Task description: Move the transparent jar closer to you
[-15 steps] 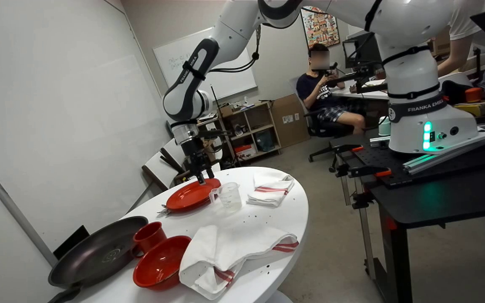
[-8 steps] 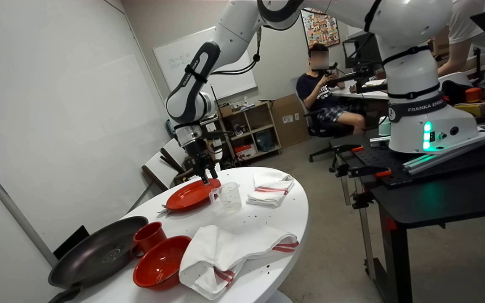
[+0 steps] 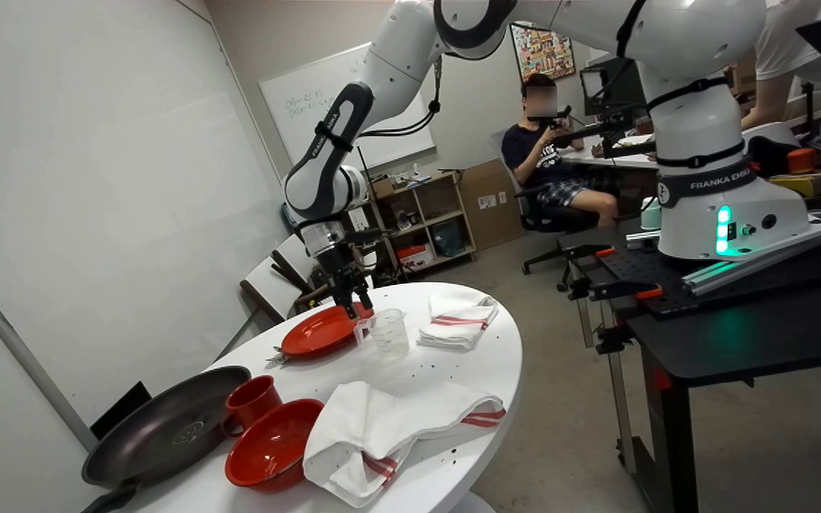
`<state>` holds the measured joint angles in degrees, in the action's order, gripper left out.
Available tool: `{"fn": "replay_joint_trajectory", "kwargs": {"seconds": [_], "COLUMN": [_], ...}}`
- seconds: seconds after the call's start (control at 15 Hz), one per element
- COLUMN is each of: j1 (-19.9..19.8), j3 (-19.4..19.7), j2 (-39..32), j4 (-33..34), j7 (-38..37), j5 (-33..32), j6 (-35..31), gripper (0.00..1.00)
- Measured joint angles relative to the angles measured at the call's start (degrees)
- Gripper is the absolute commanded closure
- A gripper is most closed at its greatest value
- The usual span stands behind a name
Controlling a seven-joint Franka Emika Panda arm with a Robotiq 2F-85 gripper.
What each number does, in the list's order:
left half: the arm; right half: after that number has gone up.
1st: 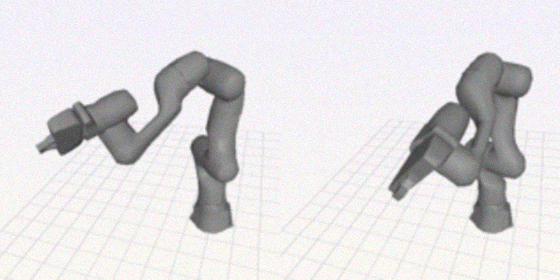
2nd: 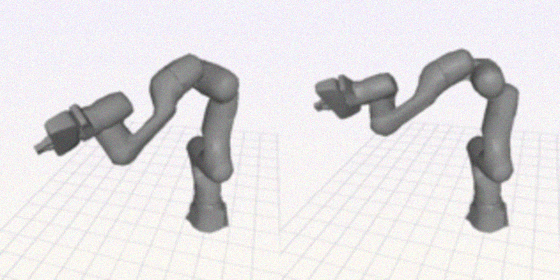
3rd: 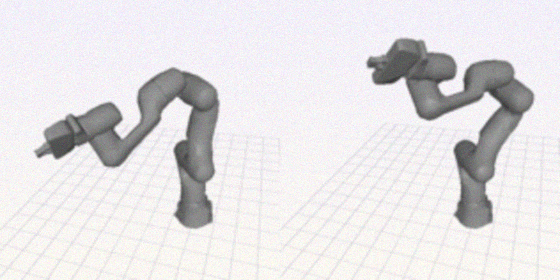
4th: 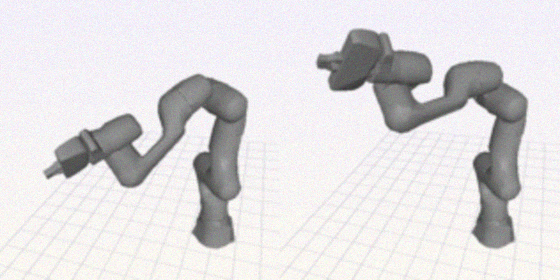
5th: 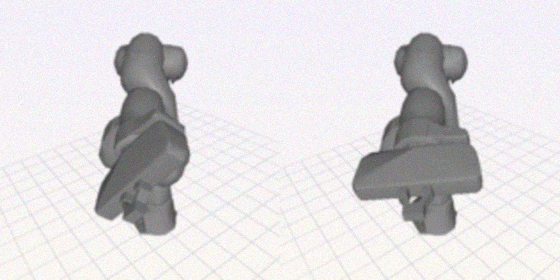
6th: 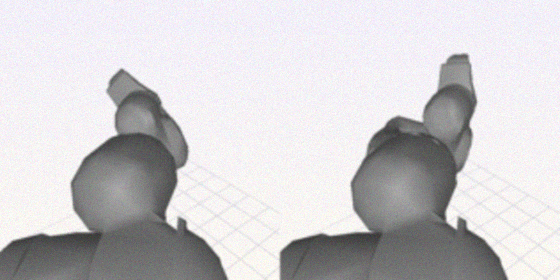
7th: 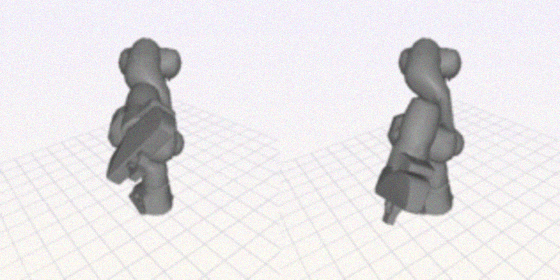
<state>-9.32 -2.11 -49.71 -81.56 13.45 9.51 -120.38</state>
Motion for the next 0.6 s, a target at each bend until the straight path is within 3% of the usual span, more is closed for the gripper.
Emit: {"fn": "replay_joint_trajectory", "kwargs": {"seconds": [0.6], "j1": [0.1], "j3": [-0.1], "j2": [-3.0], "j4": [2.9], "j7": [-0.1], "j5": [0.0], "j6": [0.0], "gripper": [0.0]}}
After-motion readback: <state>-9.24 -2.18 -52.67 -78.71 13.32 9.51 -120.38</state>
